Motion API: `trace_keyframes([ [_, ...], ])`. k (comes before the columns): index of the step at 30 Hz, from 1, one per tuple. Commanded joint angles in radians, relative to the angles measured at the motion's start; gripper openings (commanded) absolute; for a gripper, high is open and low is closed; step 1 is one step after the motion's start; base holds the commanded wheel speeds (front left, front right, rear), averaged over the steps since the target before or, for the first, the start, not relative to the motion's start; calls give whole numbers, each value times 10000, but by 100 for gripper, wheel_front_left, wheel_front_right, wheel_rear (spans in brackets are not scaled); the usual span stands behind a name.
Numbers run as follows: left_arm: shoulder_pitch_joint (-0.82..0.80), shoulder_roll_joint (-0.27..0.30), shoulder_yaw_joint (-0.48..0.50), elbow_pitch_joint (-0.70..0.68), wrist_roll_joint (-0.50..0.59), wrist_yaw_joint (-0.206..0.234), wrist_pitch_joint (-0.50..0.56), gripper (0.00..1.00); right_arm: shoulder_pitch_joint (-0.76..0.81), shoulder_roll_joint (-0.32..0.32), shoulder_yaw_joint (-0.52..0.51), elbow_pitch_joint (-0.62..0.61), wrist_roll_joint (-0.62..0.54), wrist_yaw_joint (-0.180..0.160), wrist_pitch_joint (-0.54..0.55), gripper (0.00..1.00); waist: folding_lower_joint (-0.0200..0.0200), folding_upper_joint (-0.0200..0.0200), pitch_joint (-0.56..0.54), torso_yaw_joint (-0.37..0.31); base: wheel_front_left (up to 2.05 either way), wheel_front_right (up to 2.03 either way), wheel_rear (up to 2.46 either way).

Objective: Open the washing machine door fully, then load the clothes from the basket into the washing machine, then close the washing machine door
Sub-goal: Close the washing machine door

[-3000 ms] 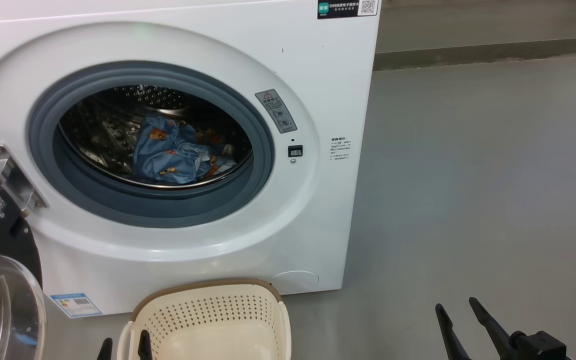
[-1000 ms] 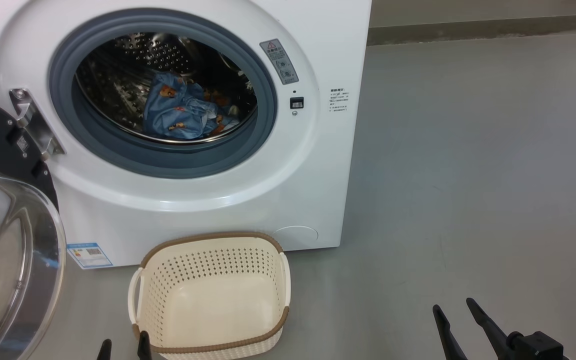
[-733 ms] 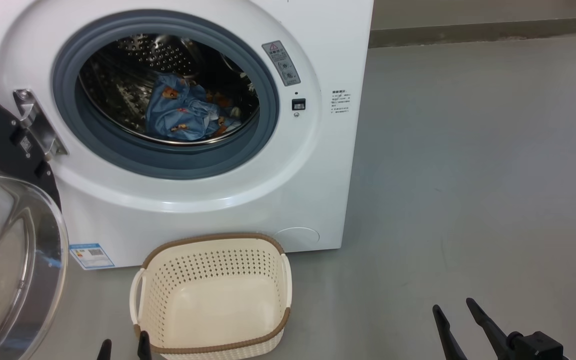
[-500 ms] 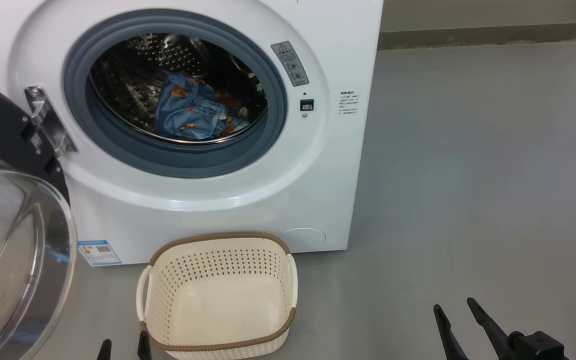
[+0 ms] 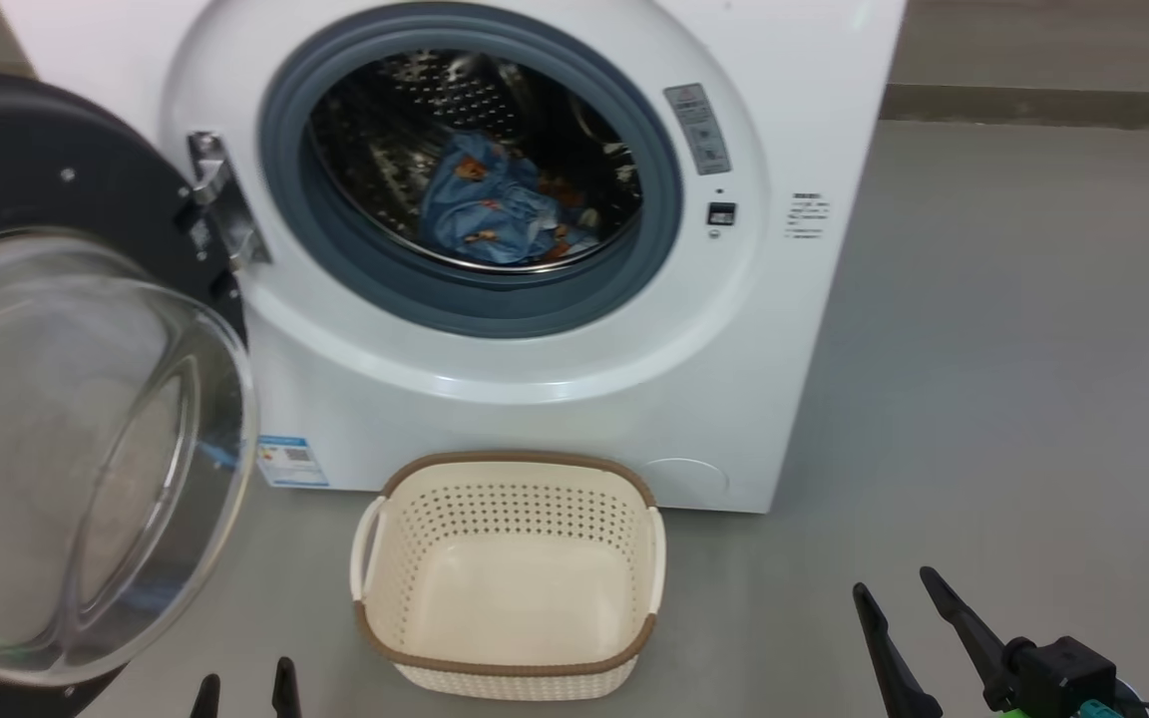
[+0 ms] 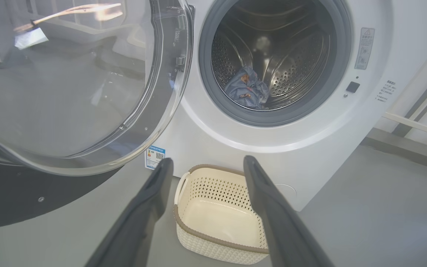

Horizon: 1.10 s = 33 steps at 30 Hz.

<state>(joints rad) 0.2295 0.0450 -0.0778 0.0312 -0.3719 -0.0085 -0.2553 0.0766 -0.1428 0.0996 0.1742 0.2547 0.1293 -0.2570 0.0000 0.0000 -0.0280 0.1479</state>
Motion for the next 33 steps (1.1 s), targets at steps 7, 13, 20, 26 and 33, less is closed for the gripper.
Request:
trace_keyframes([
  [7, -306, 53, 364, -300, 123, 80, -65, 100, -567, -229, 470, -276, -85, 14, -48, 100, 0, 0, -126, 1461, 0, 0, 0],
  [13, -271, 53, 413, -259, 134, 65, -65, 100, -672, -302, 601, -274, -83, 14, -48, 100, 0, 0, -151, 2273, 0, 0, 0],
  [20, -274, 53, 444, -269, 143, 49, -65, 100, -810, -365, 813, -231, -83, 14, -48, 100, 0, 0, -181, 3002, 0, 0, 0],
  [26, -256, 53, 604, -358, 121, 82, -65, 100, -1015, -384, 1045, -186, -91, 14, -48, 100, 0, 0, -114, 3387, 0, 0, 0],
  [33, -249, 53, 694, -542, -9, 258, -65, 100, -1347, -491, 1322, -50, -19, 14, -48, 100, 0, 0, 69, 3518, 0, 0, 0],
])
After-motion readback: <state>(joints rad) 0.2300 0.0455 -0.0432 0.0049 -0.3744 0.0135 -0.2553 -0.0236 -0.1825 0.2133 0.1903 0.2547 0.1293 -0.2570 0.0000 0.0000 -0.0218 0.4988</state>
